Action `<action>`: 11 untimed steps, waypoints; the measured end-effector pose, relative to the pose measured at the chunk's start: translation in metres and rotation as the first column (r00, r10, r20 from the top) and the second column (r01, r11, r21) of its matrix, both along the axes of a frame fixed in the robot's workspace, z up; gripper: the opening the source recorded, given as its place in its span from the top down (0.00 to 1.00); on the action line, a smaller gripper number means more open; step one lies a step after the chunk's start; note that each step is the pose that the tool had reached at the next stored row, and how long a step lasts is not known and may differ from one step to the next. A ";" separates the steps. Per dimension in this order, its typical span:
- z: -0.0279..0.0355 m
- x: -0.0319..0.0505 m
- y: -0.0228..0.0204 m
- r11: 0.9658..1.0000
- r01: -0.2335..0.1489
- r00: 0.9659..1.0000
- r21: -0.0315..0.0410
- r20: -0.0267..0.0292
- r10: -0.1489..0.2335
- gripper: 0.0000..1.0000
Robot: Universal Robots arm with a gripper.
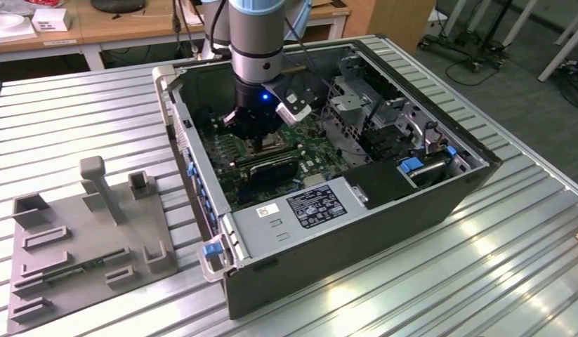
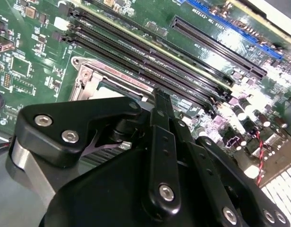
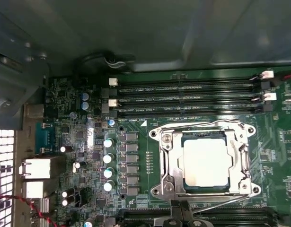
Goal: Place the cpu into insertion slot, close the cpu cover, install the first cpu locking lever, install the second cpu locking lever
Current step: 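Install the second cpu locking lever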
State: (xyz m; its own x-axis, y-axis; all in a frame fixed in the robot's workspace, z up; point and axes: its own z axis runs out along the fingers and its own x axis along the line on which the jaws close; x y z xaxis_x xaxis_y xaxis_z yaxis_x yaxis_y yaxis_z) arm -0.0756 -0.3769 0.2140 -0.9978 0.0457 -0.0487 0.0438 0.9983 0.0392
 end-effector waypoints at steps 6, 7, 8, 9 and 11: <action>-0.0032 -0.0012 0.0001 1.000 0.000 1.000 0.000 0.002 0.000 0.90; -0.0042 -0.0021 0.0000 1.000 0.000 1.000 0.000 0.003 0.000 0.90; -0.0052 -0.0030 0.0000 1.000 0.000 1.000 0.000 0.004 0.000 0.90; -0.0062 -0.0037 0.0000 1.000 0.000 1.000 0.000 0.006 0.000 0.90; -0.0087 -0.0049 0.0000 1.000 0.000 1.000 0.000 0.008 0.000 0.90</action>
State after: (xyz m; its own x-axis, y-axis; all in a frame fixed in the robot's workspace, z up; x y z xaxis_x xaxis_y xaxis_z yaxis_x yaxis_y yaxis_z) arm -0.0805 -0.3768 0.2053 -0.9973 0.0458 -0.0572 0.0436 0.9983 0.0396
